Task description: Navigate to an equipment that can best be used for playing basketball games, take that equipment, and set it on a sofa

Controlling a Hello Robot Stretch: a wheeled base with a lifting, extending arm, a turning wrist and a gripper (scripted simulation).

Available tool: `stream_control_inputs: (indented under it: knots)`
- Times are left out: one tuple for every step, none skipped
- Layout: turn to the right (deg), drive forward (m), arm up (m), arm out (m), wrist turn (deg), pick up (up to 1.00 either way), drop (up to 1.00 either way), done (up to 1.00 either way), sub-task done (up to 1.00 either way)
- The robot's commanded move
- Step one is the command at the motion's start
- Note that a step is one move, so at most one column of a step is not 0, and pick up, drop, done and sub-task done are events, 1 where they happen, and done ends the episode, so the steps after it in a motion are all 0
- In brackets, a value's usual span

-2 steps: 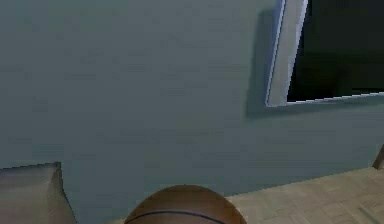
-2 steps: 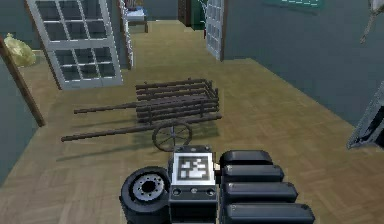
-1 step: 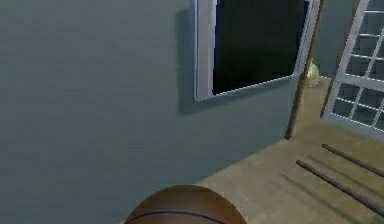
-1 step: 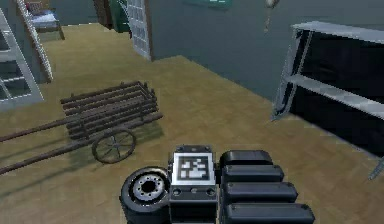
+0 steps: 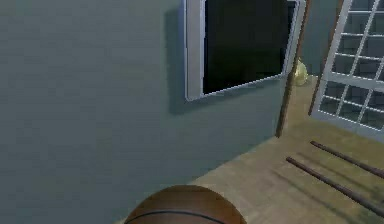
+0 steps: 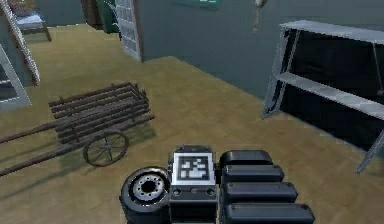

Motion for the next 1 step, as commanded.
stream_control_inputs:
  knots:
    - [-45.0, 0.0, 0.0, 0.0, 0.0, 0.0, 0.0, 0.0, 0.0]
